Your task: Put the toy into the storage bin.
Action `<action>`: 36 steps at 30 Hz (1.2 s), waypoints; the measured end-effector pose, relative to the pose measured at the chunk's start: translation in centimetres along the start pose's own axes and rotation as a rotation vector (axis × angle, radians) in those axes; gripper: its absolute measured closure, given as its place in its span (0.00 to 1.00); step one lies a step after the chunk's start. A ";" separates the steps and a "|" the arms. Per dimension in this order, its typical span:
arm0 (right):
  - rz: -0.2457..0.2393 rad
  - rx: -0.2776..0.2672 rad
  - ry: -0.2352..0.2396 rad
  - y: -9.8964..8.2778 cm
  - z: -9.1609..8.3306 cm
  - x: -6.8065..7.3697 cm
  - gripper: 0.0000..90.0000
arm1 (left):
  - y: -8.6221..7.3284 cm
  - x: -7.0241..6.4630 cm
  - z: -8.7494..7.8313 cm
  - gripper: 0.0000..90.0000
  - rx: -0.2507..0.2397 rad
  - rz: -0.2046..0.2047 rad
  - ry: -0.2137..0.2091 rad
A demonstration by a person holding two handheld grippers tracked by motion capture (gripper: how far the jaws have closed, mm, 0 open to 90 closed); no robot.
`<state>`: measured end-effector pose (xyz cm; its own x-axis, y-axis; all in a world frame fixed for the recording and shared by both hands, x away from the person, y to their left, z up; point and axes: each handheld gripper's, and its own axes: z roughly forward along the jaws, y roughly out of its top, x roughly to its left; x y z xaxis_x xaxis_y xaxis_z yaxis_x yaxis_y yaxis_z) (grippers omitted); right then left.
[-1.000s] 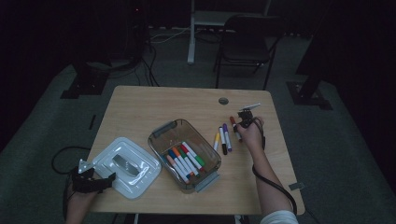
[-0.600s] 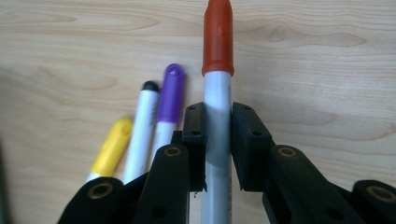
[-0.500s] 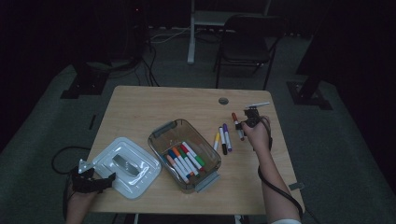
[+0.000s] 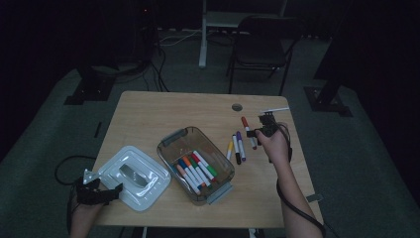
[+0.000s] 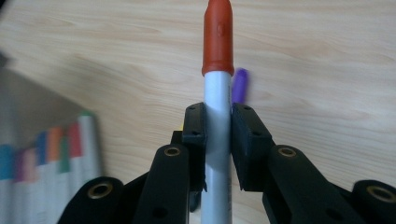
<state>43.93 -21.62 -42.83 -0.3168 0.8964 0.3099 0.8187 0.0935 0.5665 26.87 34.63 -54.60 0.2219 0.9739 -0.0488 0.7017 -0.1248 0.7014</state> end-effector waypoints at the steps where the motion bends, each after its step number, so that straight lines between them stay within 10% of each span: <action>1: -0.013 -0.006 0.013 0.0 -0.2 0.4 0.85 | 0.0 0.0 0.0 0.01 0.000 0.000 0.000; 23: -0.207 -0.059 0.184 0.2 -3.9 10.1 0.85 | 0.0 0.0 0.0 0.01 -0.002 0.000 0.001; 36: -0.292 0.008 0.286 -0.9 -2.4 15.3 0.85 | 0.0 0.0 0.0 0.01 -0.002 0.000 0.000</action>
<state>37.18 -9.05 -36.79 -0.6561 0.6753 0.3367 0.6776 0.3308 0.6568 26.88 34.64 -54.60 0.2219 0.9739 -0.0483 0.7005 -0.1248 0.7026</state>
